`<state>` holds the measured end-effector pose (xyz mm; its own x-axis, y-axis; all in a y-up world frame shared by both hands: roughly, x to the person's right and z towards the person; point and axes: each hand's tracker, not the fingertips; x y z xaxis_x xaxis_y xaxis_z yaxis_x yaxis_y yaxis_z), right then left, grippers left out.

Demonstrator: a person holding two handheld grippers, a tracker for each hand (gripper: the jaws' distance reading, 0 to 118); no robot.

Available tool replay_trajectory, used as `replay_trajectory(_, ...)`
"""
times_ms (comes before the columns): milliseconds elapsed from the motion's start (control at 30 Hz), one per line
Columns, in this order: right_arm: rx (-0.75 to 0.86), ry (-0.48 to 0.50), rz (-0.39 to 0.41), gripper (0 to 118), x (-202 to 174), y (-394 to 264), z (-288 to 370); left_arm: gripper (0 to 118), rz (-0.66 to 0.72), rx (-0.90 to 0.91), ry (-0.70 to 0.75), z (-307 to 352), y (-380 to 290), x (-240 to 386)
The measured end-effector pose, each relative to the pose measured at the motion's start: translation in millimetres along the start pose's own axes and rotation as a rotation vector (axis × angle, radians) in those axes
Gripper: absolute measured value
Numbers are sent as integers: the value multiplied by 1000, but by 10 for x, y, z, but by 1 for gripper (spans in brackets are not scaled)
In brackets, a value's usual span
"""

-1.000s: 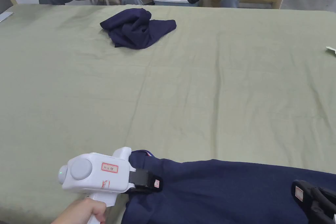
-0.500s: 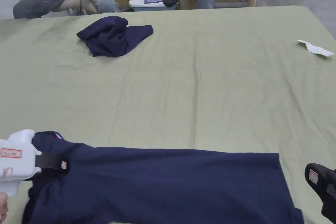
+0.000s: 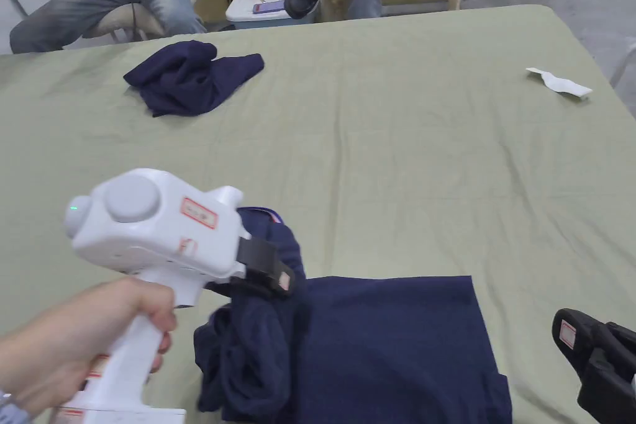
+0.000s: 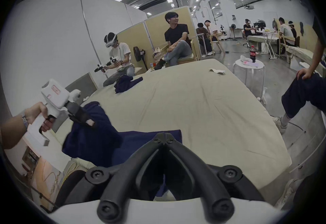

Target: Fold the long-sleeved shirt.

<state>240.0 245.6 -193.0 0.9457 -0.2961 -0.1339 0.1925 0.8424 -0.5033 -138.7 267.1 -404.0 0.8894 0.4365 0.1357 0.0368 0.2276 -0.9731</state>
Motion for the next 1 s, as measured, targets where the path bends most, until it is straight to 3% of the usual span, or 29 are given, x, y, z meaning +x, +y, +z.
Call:
replay_trajectory(167, 3, -69, -4, 1, 286, -17, 173, 17, -15, -43, -36, -775, 80, 580)
replay_trajectory(200, 5, -80, -13, 1, 346, -29, 203, 24, -27, -46, -61, -846, 57, 668)
replay_trajectory(267, 11, -92, -34, 1, 442, -38, 247, 54, -16, -49, -180, -870, 22, 763)
replay_trajectory(367, 15, -112, -48, 1, 532, -45, 279, 55, 11, 66, -364, -595, -43, 738)
replay_trajectory(467, 18, -121, -68, 1, 576, -73, 258, 55, 30, 253, -411, -194, -77, 556)
replay_trajectory(500, 16, -114, -83, 1, 588, -81, 241, 52, 23, 314, -402, -97, -98, 448)
replay_trajectory(567, 10, -97, -102, 1, 589, -95, 209, 7, 25, 363, -410, -102, -119, 319)
replay_trajectory(600, 8, -92, -103, 1, 552, -80, 198, 2, 43, 346, -434, -198, -128, 243)
replay_trajectory(667, -2, -85, -101, 1, 514, -94, 169, 0, 133, 278, -448, -469, -176, 124)
replay_trajectory(700, -9, -80, -97, 1, 501, -108, 151, 0, 155, 219, -528, -685, -201, 143)
replay_trajectory(800, -23, -67, -98, 1, 491, -140, 86, 0, 79, 84, -658, -1254, -295, 264)
replay_trajectory(867, -33, -62, -110, 1, 490, -150, 41, 0, 67, 6, -640, -1668, -335, 294)
replay_trajectory(1000, -50, -67, -99, 1, 487, -170, 13, 0, 145, -71, -393, -2350, -507, 94)
